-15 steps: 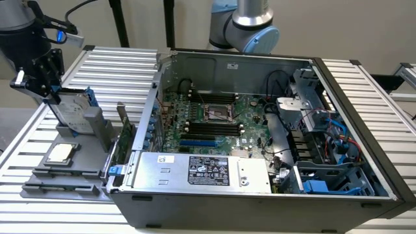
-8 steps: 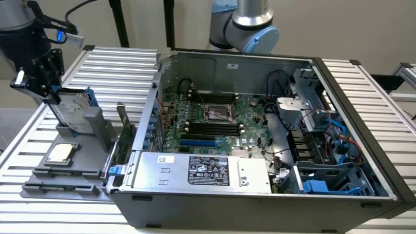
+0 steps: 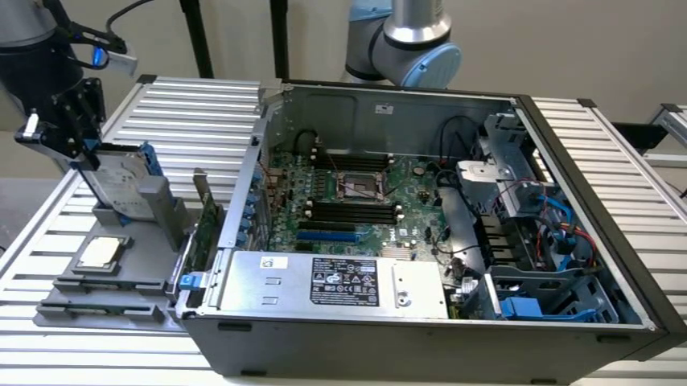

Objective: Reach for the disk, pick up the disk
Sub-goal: 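Pick up the disk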

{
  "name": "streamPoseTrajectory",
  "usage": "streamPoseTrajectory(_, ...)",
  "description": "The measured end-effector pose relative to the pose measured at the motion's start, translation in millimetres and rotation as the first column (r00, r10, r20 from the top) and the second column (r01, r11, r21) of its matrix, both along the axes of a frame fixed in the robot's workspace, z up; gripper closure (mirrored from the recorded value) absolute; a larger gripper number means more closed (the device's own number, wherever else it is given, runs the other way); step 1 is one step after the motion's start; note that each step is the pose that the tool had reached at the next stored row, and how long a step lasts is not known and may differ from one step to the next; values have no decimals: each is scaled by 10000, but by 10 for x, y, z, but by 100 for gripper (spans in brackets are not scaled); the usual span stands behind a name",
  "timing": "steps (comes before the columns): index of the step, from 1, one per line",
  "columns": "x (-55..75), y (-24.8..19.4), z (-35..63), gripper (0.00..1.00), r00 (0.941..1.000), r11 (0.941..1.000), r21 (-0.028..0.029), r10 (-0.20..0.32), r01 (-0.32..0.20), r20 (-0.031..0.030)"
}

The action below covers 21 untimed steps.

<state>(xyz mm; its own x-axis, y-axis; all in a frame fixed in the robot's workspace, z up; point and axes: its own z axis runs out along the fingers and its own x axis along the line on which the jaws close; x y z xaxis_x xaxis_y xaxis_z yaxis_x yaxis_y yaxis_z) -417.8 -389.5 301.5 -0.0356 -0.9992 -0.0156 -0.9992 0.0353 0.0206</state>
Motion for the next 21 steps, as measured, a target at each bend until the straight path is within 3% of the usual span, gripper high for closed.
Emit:
streamPoseTrajectory(7,0,0,196,67,10000,10000,15,-1,1,23)
streamPoseTrajectory(21,28,0,826,67,10000,10000,19,3,-3,23)
